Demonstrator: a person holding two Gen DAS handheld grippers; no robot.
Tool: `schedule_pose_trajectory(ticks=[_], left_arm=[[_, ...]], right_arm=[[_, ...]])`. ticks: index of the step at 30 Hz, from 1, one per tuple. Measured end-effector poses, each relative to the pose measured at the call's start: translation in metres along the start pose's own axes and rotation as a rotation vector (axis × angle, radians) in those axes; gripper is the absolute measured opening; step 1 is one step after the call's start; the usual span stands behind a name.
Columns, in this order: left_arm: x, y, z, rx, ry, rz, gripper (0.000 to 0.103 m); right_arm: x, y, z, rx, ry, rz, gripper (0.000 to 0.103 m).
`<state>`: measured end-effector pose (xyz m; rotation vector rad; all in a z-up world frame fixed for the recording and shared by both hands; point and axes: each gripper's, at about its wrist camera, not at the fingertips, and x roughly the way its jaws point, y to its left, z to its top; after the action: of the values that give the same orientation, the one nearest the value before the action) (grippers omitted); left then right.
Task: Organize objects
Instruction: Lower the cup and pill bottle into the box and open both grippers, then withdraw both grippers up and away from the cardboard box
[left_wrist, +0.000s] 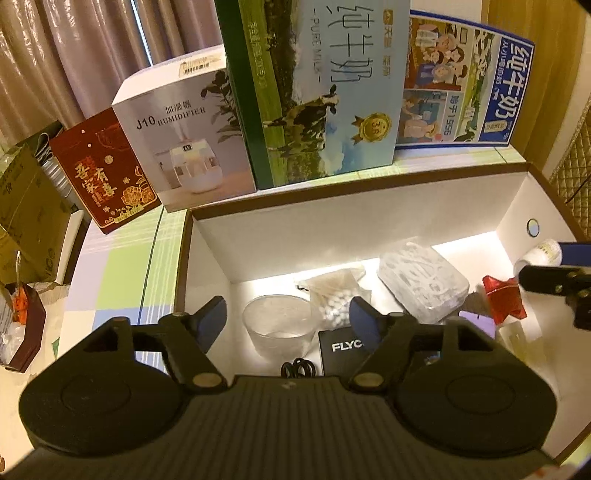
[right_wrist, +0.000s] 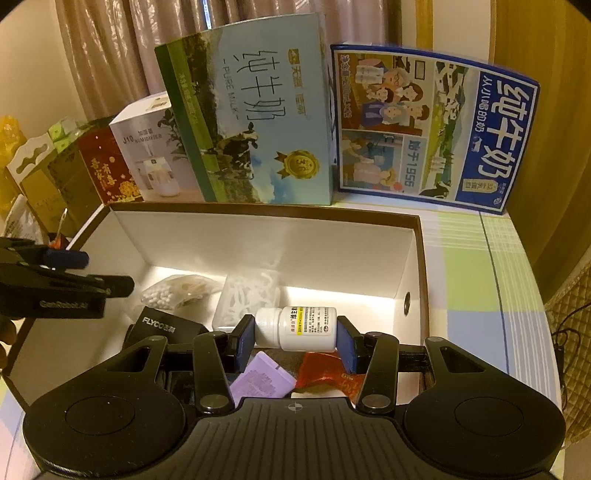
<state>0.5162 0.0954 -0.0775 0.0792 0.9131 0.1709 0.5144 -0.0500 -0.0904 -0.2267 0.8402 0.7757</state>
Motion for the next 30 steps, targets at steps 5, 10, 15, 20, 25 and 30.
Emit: schedule_pose_trajectory(ticks=[5, 10, 15, 20, 25, 30], left_arm=[[-0.002, 0.0, 0.0, -0.011, 0.006, -0.011, 0.077], [-0.003, -0.001, -0.002, -0.015, 0.014, -0.021, 0.081], [-0.008, -0.002, -0.004, -0.028, 0.023, -0.041, 0.086], [-0.021, -0.007, -0.008, -0.032, 0.012, -0.052, 0.092], [-0.036, -0.012, -0.012, -0.036, 0.008, -0.059, 0.093], [-0.056, -0.014, -0.016, -0.053, -0.01, -0.065, 0.096]], right_arm=[[0.008, 0.001, 0.001, -0.009, 0.013, -0.005, 0.044], [0.013, -0.001, 0.008, -0.004, -0.037, -0.017, 0.044], [0.005, -0.009, 0.016, 0.033, -0.059, -0.003, 0.061], [-0.011, -0.011, 0.009, 0.034, -0.053, 0.009, 0.082], [-0.029, -0.009, -0.004, 0.046, -0.05, 0.022, 0.094], [-0.048, -0.007, -0.014, 0.067, -0.053, 0.04, 0.1]])
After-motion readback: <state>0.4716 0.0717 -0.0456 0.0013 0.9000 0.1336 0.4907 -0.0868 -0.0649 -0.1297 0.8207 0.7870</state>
